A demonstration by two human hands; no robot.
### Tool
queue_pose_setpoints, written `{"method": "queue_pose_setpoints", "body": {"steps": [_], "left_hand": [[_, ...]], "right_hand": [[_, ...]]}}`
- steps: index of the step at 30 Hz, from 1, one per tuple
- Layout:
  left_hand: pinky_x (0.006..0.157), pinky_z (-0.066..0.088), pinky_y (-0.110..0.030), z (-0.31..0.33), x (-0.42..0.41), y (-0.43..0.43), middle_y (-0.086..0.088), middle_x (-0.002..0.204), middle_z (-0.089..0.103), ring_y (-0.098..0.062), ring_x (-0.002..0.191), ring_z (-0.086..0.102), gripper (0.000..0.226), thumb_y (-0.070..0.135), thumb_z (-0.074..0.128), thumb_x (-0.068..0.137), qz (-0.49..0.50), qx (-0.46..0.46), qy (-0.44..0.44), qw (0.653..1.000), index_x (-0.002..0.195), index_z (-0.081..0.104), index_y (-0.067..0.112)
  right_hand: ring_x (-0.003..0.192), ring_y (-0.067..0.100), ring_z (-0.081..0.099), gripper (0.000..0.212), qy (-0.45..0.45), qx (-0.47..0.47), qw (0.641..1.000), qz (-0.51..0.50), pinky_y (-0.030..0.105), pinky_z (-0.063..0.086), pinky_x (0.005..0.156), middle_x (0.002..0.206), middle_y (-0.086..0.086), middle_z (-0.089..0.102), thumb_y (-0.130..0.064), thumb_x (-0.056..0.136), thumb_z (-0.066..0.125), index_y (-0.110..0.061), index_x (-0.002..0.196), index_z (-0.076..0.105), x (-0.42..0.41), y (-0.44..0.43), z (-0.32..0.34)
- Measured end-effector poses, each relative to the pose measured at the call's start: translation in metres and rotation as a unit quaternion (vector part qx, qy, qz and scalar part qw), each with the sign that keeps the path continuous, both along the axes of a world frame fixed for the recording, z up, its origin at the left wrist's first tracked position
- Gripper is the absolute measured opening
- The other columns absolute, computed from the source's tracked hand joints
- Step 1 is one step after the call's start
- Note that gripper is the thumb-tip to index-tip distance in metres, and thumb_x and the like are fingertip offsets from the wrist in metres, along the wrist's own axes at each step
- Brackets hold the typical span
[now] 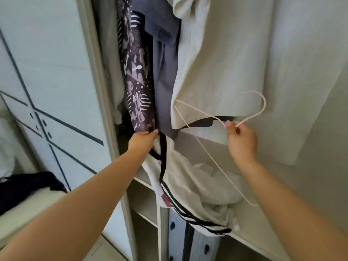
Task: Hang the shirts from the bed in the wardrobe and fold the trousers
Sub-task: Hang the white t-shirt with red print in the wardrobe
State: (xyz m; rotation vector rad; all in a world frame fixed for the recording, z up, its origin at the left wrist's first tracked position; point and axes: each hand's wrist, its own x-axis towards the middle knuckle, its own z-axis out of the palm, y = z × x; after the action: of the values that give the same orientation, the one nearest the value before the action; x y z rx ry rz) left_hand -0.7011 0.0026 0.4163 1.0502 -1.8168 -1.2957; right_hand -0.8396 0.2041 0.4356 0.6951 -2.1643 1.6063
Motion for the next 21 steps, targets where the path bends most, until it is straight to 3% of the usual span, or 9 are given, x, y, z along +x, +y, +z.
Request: {"method": "queue_pose_setpoints", "body": {"steps": [2, 6, 9, 13, 16, 18, 21], "left_hand": [[0.074, 0.042, -0.027, -0.008, 0.029, -0.008, 0.002, 0.073, 0.059, -0.021, 0.076, 0.057, 0.025, 0.044, 0.062, 0.087, 0.067, 0.005, -0.023, 0.997, 0.089, 0.068, 0.019], [0.073, 0.042, -0.028, -0.013, 0.078, -0.024, -0.006, 0.094, 0.064, -0.024, 0.085, 0.055, 0.035, 0.046, 0.056, 0.089, 0.143, -0.03, -0.08, 0.986, 0.108, 0.07, 0.02], [0.069, 0.044, -0.029, -0.015, 0.099, -0.029, 0.0, 0.078, 0.06, -0.022, 0.08, 0.055, 0.023, 0.045, 0.057, 0.089, 0.147, -0.034, -0.089, 0.984, 0.094, 0.068, 0.025], [0.064, 0.042, -0.029, -0.015, 0.108, -0.026, -0.002, 0.07, 0.053, -0.018, 0.064, 0.05, 0.03, 0.043, 0.062, 0.086, 0.144, 0.019, -0.108, 0.984, 0.068, 0.056, 0.02], [0.052, 0.036, -0.027, -0.016, 0.12, -0.025, -0.006, 0.071, 0.048, -0.019, 0.06, 0.046, 0.032, 0.039, 0.067, 0.084, 0.164, 0.14, -0.066, 0.974, 0.079, 0.054, 0.01], [0.054, 0.037, -0.027, -0.017, 0.13, -0.027, -0.005, 0.07, 0.048, -0.018, 0.06, 0.046, 0.031, 0.036, 0.07, 0.083, 0.168, 0.184, -0.027, 0.968, 0.08, 0.054, 0.01], [0.07, 0.044, -0.03, -0.015, 0.147, -0.036, -0.007, 0.081, 0.056, -0.019, 0.072, 0.053, 0.036, 0.037, 0.069, 0.084, 0.18, 0.19, 0.011, 0.965, 0.094, 0.053, 0.006]], "right_hand": [[0.067, 0.022, 0.047, 0.018, -0.015, 0.002, 0.999, 0.036, 0.026, 0.022, 0.055, 0.061, -0.004, 0.049, -0.025, 0.094, 0.053, -0.012, 0.086, 0.065, 0.012, -0.006, -0.013], [0.055, 0.015, 0.045, 0.024, -0.02, -0.011, 0.995, 0.097, 0.028, 0.025, 0.051, 0.057, -0.006, 0.048, -0.024, 0.093, 0.054, -0.023, 0.069, 0.056, 0.037, -0.02, -0.027], [0.053, 0.007, 0.044, 0.019, -0.023, -0.004, 0.986, 0.162, 0.011, 0.032, 0.048, 0.056, -0.01, 0.049, -0.025, 0.092, 0.055, -0.024, 0.074, 0.062, 0.059, -0.034, -0.034], [0.058, 0.011, 0.045, 0.019, -0.05, -0.015, 0.975, 0.215, 0.027, 0.031, 0.056, 0.062, -0.004, 0.055, -0.023, 0.093, 0.054, -0.024, 0.077, 0.064, 0.076, -0.051, -0.04], [0.064, 0.014, 0.049, 0.02, -0.071, -0.019, 0.967, 0.244, 0.027, 0.033, 0.063, 0.067, -0.003, 0.059, -0.019, 0.092, 0.055, -0.024, 0.075, 0.064, 0.086, -0.06, -0.046], [0.061, 0.013, 0.047, 0.019, -0.084, -0.013, 0.962, 0.261, 0.027, 0.034, 0.064, 0.064, -0.006, 0.058, -0.017, 0.093, 0.056, -0.02, 0.076, 0.065, 0.091, -0.066, -0.054], [0.054, 0.004, 0.044, 0.02, -0.125, -0.016, 0.953, 0.276, 0.024, 0.034, 0.057, 0.054, -0.014, 0.051, -0.015, 0.093, 0.054, -0.009, 0.082, 0.07, 0.097, -0.075, -0.07]]}}
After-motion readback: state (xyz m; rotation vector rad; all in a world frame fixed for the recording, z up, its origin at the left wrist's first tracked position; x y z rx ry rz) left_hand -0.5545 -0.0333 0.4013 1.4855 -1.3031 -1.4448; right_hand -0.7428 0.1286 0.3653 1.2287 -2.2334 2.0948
